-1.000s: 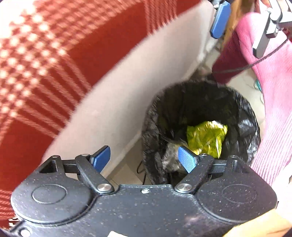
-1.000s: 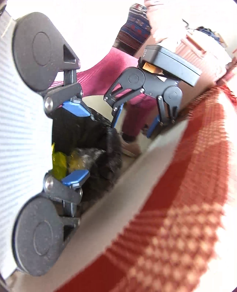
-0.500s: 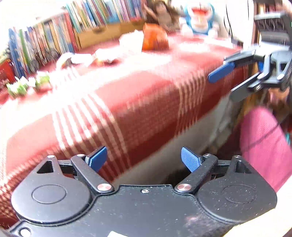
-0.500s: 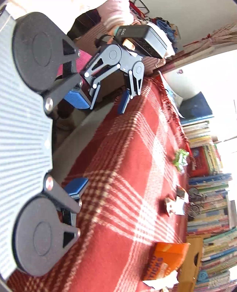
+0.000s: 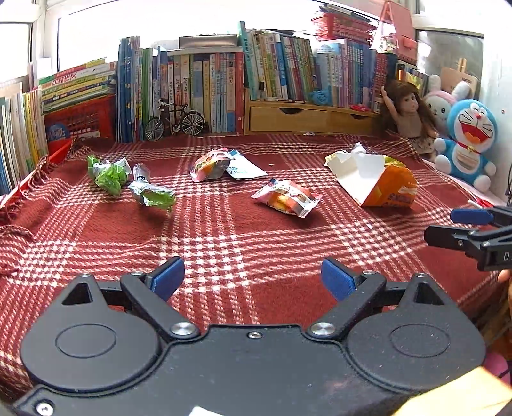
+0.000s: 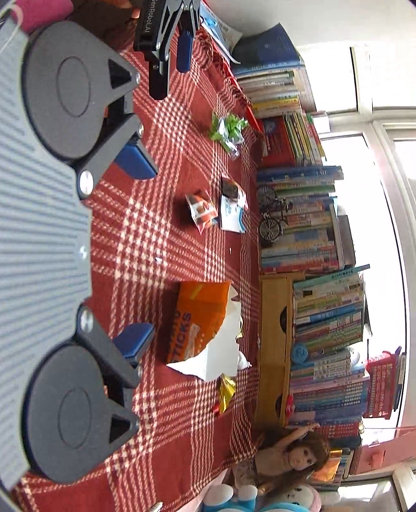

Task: Organize books
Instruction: 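Bring both tools back over the blanket toward the remaining wrappers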

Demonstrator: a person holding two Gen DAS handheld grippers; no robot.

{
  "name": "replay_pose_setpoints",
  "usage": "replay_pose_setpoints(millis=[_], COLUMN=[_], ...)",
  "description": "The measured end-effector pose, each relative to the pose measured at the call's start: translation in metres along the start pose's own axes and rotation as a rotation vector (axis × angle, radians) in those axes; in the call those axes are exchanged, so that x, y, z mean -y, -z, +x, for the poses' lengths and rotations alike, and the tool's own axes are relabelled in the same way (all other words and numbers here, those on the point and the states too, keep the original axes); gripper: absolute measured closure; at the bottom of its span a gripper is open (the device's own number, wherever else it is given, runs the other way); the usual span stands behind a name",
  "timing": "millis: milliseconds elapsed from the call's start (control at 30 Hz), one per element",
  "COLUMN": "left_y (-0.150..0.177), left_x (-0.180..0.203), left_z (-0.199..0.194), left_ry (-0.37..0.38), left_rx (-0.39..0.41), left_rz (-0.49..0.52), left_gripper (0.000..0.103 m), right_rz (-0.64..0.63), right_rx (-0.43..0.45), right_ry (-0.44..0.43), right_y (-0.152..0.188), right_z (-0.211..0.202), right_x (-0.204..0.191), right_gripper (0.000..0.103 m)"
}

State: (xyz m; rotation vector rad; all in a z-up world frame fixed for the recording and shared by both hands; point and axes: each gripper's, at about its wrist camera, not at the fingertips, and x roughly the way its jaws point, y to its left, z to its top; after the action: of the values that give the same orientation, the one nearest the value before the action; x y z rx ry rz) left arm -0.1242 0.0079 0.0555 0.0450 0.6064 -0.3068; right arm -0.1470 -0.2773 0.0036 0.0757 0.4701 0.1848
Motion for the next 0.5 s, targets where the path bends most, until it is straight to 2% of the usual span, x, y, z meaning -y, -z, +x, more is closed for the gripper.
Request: replay_pose_setpoints(millis=[133,267,433,500], left_y=[-0.007,-0.014,-0.027,-0.032], left_x=[0.008,0.018,0.028,0.036], left_z=[0.024,0.045,0.073,0.084], left_ry=[-0.025,-0.059,-0.066,-0.066], left_rx=[-0.013,-0.033,-0.047,-0.042], left_rz=[-0.02,-0.052,-0.095,-0.095], left_gripper=[0.011,0.01,0.009,0.008], right_rz=[0.029,0.048,0.087,0.091], right_rx=[-0.008,-0.013,-0.01,-0.008], right_ry=[0.082,0.126,0.233,0.243], right_y=[-0.005,-0.009,-0.018,-0.019], right_z=[0.024,0.035,0.054,0.057], right_x=[0.005,0.009,0.018,0.02], right_gripper=[0.003,0.003,0.002,0.001])
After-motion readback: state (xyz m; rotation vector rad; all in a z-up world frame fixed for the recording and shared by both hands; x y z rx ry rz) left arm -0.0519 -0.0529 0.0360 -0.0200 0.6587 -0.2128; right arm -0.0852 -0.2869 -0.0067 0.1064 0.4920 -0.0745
